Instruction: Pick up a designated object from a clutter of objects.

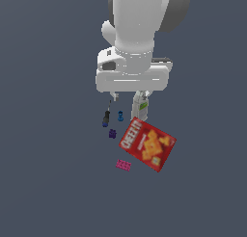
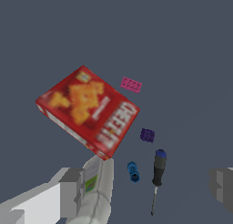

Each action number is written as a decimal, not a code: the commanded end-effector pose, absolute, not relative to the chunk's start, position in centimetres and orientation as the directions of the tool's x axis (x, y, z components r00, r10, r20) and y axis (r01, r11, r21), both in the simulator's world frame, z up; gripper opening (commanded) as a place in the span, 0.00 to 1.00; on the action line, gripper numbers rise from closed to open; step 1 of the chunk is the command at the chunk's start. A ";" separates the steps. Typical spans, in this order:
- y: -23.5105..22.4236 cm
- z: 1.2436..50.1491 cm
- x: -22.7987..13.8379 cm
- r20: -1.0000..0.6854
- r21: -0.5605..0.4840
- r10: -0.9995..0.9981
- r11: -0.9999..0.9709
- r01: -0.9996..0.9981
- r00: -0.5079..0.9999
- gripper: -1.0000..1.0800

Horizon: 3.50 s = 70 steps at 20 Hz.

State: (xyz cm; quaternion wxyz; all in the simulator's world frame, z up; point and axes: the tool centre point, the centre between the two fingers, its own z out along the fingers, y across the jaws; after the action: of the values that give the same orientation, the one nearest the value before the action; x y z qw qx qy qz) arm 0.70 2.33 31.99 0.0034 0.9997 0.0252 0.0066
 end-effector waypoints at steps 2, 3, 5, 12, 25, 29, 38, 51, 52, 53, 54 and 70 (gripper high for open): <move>2.3 32.0 0.7 0.013 0.007 0.051 -0.999 0.050 0.999 0.96; 2.3 31.9 0.7 0.012 0.007 0.049 -0.999 0.049 0.999 0.96; 2.2 31.8 0.7 0.009 0.006 0.044 -0.999 0.044 0.999 0.96; 1.8 31.2 0.6 -0.001 0.004 0.024 -1.000 0.024 1.000 0.96; 0.1 27.8 -0.2 -0.001 0.002 0.012 -1.000 0.012 1.000 0.96; -1.2 25.2 -1.1 -0.001 0.001 0.002 -1.000 0.002 1.000 0.96; -4.9 17.8 -5.0 0.000 -0.002 -0.031 -1.000 -0.031 1.000 0.96; -8.7 9.2 -13.5 0.000 -0.002 -0.079 -0.997 -0.079 0.997 0.96; -8.9 8.8 -14.0 0.000 -0.001 -0.082 -0.997 -0.082 0.997 0.96; -9.0 8.4 -14.6 0.000 -0.001 -0.085 -0.996 -0.085 0.996 0.96; -9.1 8.1 -15.0 0.000 -0.001 -0.087 -0.996 -0.087 0.996 0.96; -9.6 6.3 -17.6 -0.001 0.000 -0.099 -0.995 -0.099 0.995 0.96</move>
State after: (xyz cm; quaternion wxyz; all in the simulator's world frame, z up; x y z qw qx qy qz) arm -17.58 -9.65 6.44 -0.0001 0.9988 -0.0496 -0.0002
